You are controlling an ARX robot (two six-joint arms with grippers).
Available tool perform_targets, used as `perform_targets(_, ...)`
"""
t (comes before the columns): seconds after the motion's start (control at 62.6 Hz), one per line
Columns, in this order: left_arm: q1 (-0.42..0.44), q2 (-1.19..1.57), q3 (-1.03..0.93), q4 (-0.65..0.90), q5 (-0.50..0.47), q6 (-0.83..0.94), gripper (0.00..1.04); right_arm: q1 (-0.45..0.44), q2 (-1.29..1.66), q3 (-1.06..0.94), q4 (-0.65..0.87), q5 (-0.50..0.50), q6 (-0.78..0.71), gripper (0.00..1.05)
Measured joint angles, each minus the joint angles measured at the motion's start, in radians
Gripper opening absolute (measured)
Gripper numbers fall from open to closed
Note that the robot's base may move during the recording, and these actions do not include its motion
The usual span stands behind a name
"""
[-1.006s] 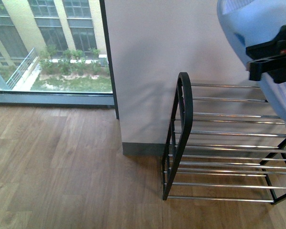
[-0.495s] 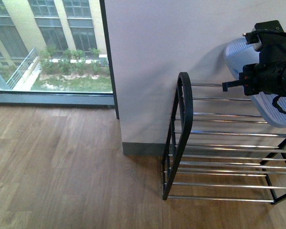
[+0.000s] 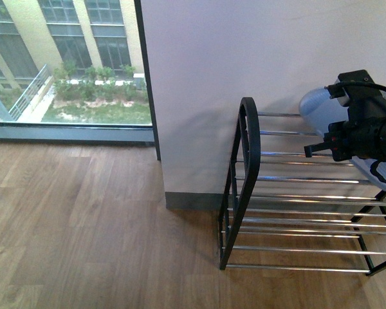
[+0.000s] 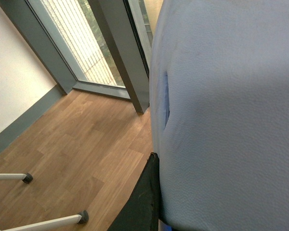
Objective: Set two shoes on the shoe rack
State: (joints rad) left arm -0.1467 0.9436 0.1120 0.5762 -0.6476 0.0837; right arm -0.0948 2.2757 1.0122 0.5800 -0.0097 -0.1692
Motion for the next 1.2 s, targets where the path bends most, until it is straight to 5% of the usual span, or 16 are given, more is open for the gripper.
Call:
perform_targets(0.447,0.000,0.000,0.000,0.000,0.000,0.000,0.02,0.008,0.010,0.129,-0.180,-0.005,0.281,0.02)
perform_targets(1.198,0.000,0.000,0.000,0.000,0.000,0.000,0.02,-0.061,0.074,0.247,-0.241,0.092,0.299,0.02)
